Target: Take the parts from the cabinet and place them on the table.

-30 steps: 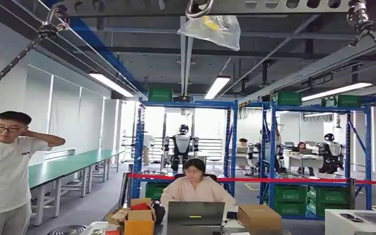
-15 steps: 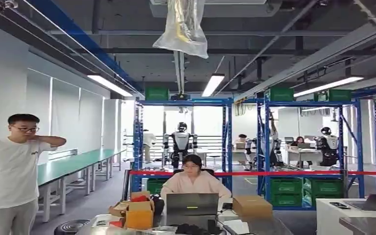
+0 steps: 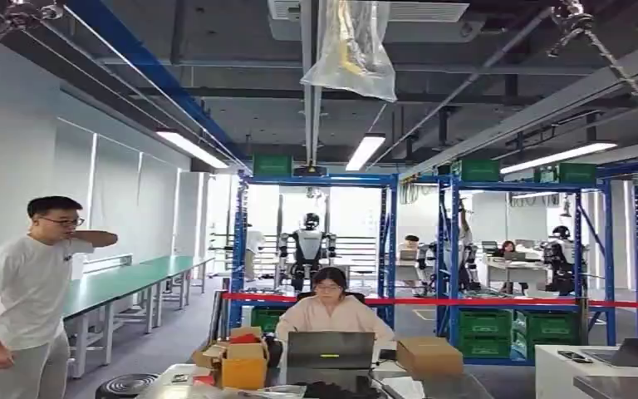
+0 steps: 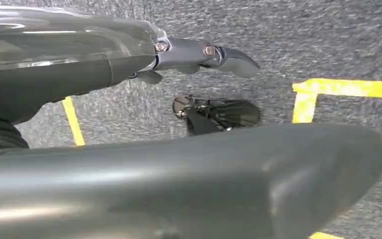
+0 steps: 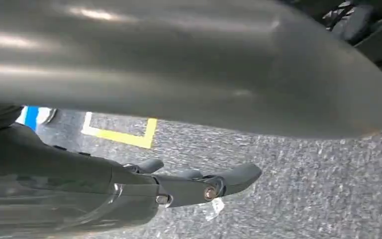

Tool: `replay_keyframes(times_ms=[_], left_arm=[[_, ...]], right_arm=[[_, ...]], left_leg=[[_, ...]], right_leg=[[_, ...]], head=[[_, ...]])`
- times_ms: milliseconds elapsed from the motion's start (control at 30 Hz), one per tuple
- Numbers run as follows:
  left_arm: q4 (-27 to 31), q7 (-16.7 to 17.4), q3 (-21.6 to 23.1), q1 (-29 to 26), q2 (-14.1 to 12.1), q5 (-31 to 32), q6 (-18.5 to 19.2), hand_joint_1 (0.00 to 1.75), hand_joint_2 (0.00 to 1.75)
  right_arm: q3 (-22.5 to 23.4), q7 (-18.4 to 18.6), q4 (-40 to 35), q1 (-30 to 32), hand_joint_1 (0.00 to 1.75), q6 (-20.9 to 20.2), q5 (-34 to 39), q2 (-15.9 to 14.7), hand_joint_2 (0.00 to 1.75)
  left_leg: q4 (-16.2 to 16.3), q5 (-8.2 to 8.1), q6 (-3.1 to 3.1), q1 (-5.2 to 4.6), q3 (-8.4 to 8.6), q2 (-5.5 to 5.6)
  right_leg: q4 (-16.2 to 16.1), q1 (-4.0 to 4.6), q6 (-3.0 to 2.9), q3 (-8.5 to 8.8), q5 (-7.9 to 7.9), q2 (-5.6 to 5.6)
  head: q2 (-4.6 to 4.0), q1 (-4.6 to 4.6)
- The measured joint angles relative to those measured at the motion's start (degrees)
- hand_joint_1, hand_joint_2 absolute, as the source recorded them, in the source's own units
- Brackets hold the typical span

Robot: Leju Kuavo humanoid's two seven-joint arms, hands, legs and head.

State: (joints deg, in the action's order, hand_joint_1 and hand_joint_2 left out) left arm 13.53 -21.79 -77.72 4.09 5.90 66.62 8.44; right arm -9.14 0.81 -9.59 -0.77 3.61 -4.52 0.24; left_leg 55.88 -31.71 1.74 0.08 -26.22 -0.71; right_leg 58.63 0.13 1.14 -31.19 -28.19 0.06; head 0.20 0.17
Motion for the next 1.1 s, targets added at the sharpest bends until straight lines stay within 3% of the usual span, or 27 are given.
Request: replay_keyframes(times_ms=[33, 67, 133, 200, 300, 333, 367, 400, 467, 500, 567, 600, 667, 700, 733, 800, 833, 867, 900, 967, 1000, 1033, 1100], left_arm=[[0.00, 0.13, -0.04, 0.14, -0.02, -0.02, 0.04, 0.00, 1.75], [0.00, 0.13, -0.09, 0.29, -0.02, -0.09, 0.15, 0.00, 1.75], [0.00, 0.11, -0.13, 0.35, 0.11, -0.17, 0.42, 0.00, 1.75], [0.00, -0.09, -0.15, 0.45, 0.13, -0.35, 0.46, 0.00, 1.75], [0.00, -0.11, -0.17, 0.37, 0.33, -0.15, 0.35, 0.00, 1.75], [0.00, -0.11, -0.15, 0.21, 0.48, 0.04, 0.26, 0.00, 1.75], [0.00, -0.17, -0.17, 0.07, 0.57, 0.09, 0.17, 0.00, 1.75], [0.00, -0.26, -0.17, 0.06, 0.63, 0.09, 0.24, 0.00, 1.75], [0.00, -0.44, -0.17, 0.18, 0.74, 0.09, 0.57, 0.00, 1.75], [0.00, -0.44, -0.17, 0.21, 0.79, 0.09, 0.61, 0.00, 1.75], [0.00, 1.49, -0.15, 0.47, 0.96, -2.38, -0.08, 0.00, 1.75], [0.00, 5.31, -0.17, 0.43, 0.96, -6.73, -1.84, 0.00, 1.75], [0.00, 14.57, -0.20, 0.25, 1.55, -23.98, -5.36, 0.00, 1.75], [0.00, 15.83, -0.24, 0.16, 1.46, -35.87, -5.68, 0.00, 1.75], [0.00, 15.50, -0.26, 0.25, 1.51, -45.96, -5.66, 0.00, 1.75], [0.00, 14.91, -0.26, 0.36, 1.66, -56.99, -5.31, 0.00, 1.75], [0.00, 14.39, -0.28, 0.30, 1.66, -57.85, -5.16, 0.00, 1.75], [0.00, 13.55, -0.28, 0.22, 1.66, -55.29, -4.70, 0.00, 1.75], [0.00, 12.65, -0.28, 0.27, 1.68, -49.72, -4.26, 0.00, 1.75], [0.00, 11.41, -0.28, 0.44, 1.70, -36.37, -3.56, 0.00, 1.75], [0.00, 11.19, -0.28, 0.50, 1.73, -32.49, -3.48, 0.00, 1.75], [0.00, 10.84, -0.28, 0.62, 1.77, -31.60, -3.34, 0.00, 1.75], [0.00, 10.04, -0.31, 0.67, 1.84, -29.48, -2.87, 0.00, 1.75]], right_arm=[[0.00, 0.15, 0.04, -0.11, 0.00, -0.04, 0.07, 0.02, 0.00], [0.00, 0.30, 0.02, -0.22, 0.00, -0.06, 0.07, 0.02, 1.75], [0.02, 0.61, 0.04, -0.29, 0.00, -0.06, 0.09, -0.02, 1.75], [0.06, 1.05, 0.04, -0.31, 0.00, -0.04, 0.22, 0.02, 1.75], [0.28, 1.51, 0.11, -0.22, 0.00, -0.04, 0.57, 0.02, 1.75], [0.37, 1.62, 0.19, -0.18, 0.00, -0.04, 0.67, 0.02, 1.75], [0.46, 1.75, 0.26, -0.13, 0.00, -0.04, 0.77, 0.02, 1.75], [0.63, 2.07, 0.26, -0.13, 0.00, -0.04, 0.96, 0.02, 1.75], [0.77, 2.21, 0.26, -0.15, 0.00, -0.04, 1.12, 0.00, 1.75], [0.79, 2.25, 0.28, -0.16, 0.00, -0.04, 1.14, -0.02, 1.75], [0.83, 2.14, 0.28, -0.27, 0.00, -0.41, 1.46, -0.28, 1.75], [0.83, 1.53, 0.28, -0.22, 0.00, -1.16, 2.17, -0.31, 1.75], [0.85, 0.59, 0.31, -0.18, 0.00, -2.14, 3.06, -0.68, 1.75], [0.85, 0.33, 0.30, -0.15, 0.00, -2.43, 3.17, -0.68, 1.75], [0.85, 0.28, 0.31, -0.19, 0.00, -2.43, 3.17, -0.70, 1.75], [0.85, 0.28, 0.31, -0.17, 0.00, -2.43, 3.10, -0.85, 1.75], [0.85, 0.28, 0.30, -0.17, 0.00, -2.41, 3.00, -0.87, 1.75], [0.85, 0.30, 0.30, -0.17, 0.00, -2.36, 2.69, -0.92, 1.75], [0.85, 0.41, 0.30, -0.16, 0.00, -2.25, 2.49, -0.94, 1.75], [0.83, 0.61, 0.30, -0.17, 0.00, -1.99, 2.21, -1.01, 1.75], [0.83, 0.63, 0.33, -0.21, 0.00, -1.88, 2.12, -1.07, 1.75], [0.83, 0.79, 0.33, -0.24, 0.00, -1.84, 2.08, -1.11, 1.75], [0.83, 0.94, 0.33, -0.42, 0.00, -1.68, 1.82, -1.11, 1.75]], left_leg=[[0.21, 0.07, -0.31, 0.03, -0.40, 0.04], [0.23, 0.18, -0.51, 0.01, -0.63, 0.01], [0.12, 0.28, -1.03, -0.07, -0.69, -0.01], [2.61, -2.62, -1.44, -0.03, -1.67, 0.20], [15.98, -8.73, -2.03, 0.31, -7.49, 0.28], [18.49, -9.07, -2.09, 0.35, -8.56, 0.29], [17.99, -7.94, -2.11, 0.39, -8.34, 0.29], [14.51, -5.39, -2.07, 0.44, -6.84, 0.29], [4.16, 0.18, -1.78, 0.51, -2.20, 0.29], [1.61, 0.47, -1.57, 0.45, -1.07, 0.33], [0.91, 0.41, -1.23, 0.33, -1.52, 0.34], [0.99, 0.53, -1.03, 0.20, -1.64, 0.36], [0.57, 1.28, -0.02, 0.68, -1.72, 0.20], [0.57, 1.54, 0.42, 0.67, -1.98, 0.09], [0.57, 1.77, 0.75, 0.64, -2.36, 0.05], [0.59, 2.12, 0.90, 0.57, -2.88, 0.06], [0.60, 2.20, 0.82, 0.55, -3.01, 0.03], [0.61, 2.26, 0.77, 0.56, -3.02, 0.00], [0.62, 2.29, 0.70, 0.57, -2.96, 0.01], [0.62, 2.30, 0.61, 0.58, -2.69, 0.08], [0.62, 2.31, 0.45, 0.56, -2.74, 0.07], [0.88, 2.28, -0.03, 0.12, -3.03, 0.07], [0.82, 2.61, -0.58, 0.26, -3.41, 0.04]], right_leg=[[-0.43, 0.09, -0.30, -0.32, 0.20, -0.06], [-0.44, 0.17, -0.50, -0.53, 0.07, -0.03], [-0.93, 0.00, -0.82, -0.58, 0.00, -0.03], [-2.28, -0.46, -1.76, -0.26, 0.24, -0.12], [-2.23, -0.32, -2.10, -0.79, 0.45, -0.22], [-2.21, -0.30, -2.12, -0.79, 0.48, -0.22], [-2.18, -0.29, -2.10, -0.75, 0.50, -0.20], [-2.05, -0.28, -2.09, -0.74, 0.51, -0.17], [-1.73, -0.28, -1.98, -0.62, 0.46, -0.14], [-1.55, -0.13, -1.61, -0.78, 0.50, -0.11], [-1.15, 0.10, -0.85, -1.44, 0.83, -0.09], [-1.26, -0.01, -0.51, -1.47, 1.04, -0.12], [-1.06, -0.13, 0.11, -1.66, 0.76, 0.05], [0.16, -0.16, 0.47, -2.09, -0.72, 0.04], [3.80, -0.38, 0.75, -3.54, -3.47, 0.02], [13.42, -0.51, 1.21, -7.24, -8.17, 0.03], [16.76, -0.53, 1.35, -8.33, -9.13, 0.03], [16.88, -0.58, 1.45, -8.02, -8.63, 0.02], [14.13, -0.61, 1.47, -6.20, -6.86, 0.00], [3.02, -0.61, 1.20, -0.16, -1.78, 0.01], [-1.44, -0.57, 0.80, 1.85, -0.92, 0.03], [-2.34, -0.30, 0.49, 2.17, -1.13, 0.04], [-2.23, -0.19, -0.05, 1.72, -1.19, 0.10]], head=[[0.07, 0.02], [0.09, 0.00], [0.06, 0.00], [0.04, 0.00], [0.02, 0.00], [0.02, 0.00], [0.02, 0.00], [0.02, 0.00], [0.02, 0.00], [0.00, 0.00], [0.02, 0.00], [0.02, 0.00], [0.02, 0.00], [0.00, -0.02], [0.00, 0.00], [0.00, 0.00], [0.00, -0.02], [0.00, 0.00], [0.00, 0.00], [0.00, 0.00], [0.00, 0.00], [0.00, -0.02], [0.02, 0.00]])
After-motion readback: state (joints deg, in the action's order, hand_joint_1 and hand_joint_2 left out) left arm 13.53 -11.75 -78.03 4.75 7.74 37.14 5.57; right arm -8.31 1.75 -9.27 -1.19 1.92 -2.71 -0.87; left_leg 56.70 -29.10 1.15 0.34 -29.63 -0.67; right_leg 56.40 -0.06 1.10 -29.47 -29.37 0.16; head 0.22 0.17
